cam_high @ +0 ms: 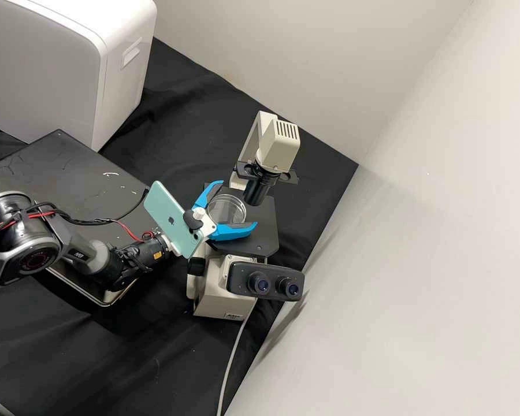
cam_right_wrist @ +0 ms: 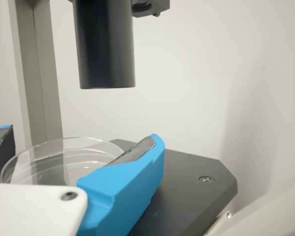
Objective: Place the petri dish on the microscope
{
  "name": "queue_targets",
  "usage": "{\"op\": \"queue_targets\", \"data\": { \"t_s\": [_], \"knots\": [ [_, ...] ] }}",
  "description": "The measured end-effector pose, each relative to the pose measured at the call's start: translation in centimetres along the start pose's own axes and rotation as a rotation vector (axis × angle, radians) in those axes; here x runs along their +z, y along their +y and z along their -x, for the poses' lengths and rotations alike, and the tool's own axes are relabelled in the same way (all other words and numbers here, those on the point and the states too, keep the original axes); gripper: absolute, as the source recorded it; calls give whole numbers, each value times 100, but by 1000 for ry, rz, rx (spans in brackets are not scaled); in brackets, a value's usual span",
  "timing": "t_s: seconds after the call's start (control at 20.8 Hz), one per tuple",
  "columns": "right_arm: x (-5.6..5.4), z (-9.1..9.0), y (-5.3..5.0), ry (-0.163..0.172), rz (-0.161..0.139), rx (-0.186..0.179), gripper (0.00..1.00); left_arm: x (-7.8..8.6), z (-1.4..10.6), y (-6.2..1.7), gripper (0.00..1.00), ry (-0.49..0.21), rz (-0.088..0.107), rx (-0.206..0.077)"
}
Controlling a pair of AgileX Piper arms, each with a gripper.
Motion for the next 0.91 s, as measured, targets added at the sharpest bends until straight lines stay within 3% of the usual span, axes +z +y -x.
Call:
{"op": "queue_targets", "data": {
  "t_s": [0.29,0.58,0.62,0.91],
  "knots": [
    [32,-62,-34,9,-1,34,0,1,0,0,100,-1,6,0],
    [43,-64,-43,17,19,42,0,2,1,-2,100,-11,7,-3],
    [43,-64,-43,17,20,42,100,-2,2,-1,100,-9,11,-3],
    [41,-67,-57,7,49,40,100,-16,3,1,100,0,28,-2]
  ]
}}
